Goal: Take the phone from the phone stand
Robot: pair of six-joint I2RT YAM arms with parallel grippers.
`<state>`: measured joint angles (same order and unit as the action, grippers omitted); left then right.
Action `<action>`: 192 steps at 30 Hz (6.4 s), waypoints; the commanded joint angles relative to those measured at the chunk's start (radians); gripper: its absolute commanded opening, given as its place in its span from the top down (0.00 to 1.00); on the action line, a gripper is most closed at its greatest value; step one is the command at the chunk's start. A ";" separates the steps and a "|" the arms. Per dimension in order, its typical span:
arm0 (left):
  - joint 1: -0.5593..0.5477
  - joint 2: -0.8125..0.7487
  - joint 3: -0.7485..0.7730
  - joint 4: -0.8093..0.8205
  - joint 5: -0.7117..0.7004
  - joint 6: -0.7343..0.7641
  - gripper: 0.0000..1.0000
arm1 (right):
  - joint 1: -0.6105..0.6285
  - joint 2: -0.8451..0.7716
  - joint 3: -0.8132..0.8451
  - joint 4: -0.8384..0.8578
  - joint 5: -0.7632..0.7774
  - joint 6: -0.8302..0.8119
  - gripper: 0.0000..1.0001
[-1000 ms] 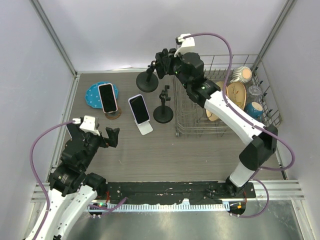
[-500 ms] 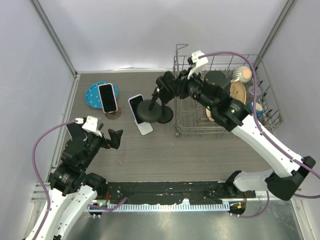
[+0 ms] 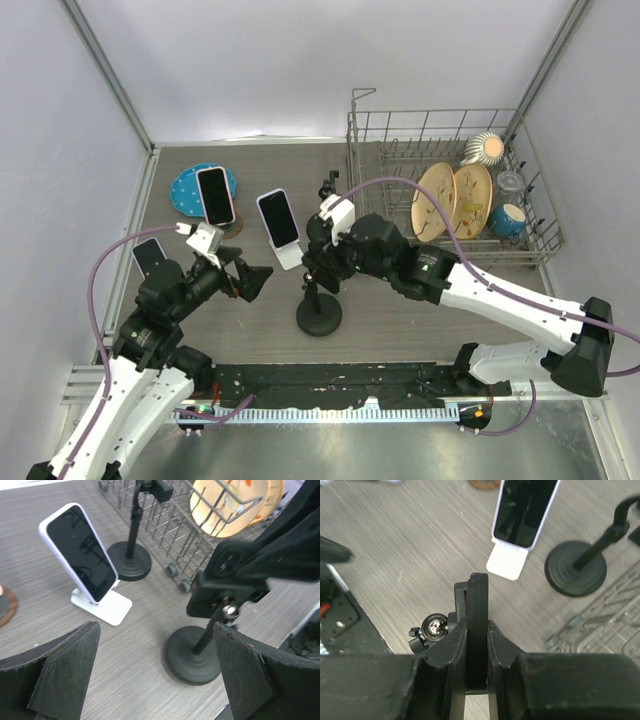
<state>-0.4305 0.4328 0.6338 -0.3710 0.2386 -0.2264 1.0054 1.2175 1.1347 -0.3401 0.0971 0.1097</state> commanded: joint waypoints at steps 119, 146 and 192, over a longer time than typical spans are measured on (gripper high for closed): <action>-0.445 0.532 -0.190 0.629 -0.543 -0.274 1.00 | 0.114 -0.044 -0.046 -0.203 0.460 0.176 0.99; -0.688 0.594 -0.163 0.627 -0.565 0.036 1.00 | 0.114 -0.076 -0.110 0.270 0.524 0.120 0.73; -0.685 0.532 -0.152 0.581 -0.641 -0.280 1.00 | 0.111 -0.056 -0.526 0.855 0.363 0.027 0.41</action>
<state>-1.1107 0.9794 0.4732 0.2047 -0.4488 -0.4118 1.1210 1.1183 0.5999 0.4110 0.4263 0.1532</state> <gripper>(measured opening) 0.362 0.604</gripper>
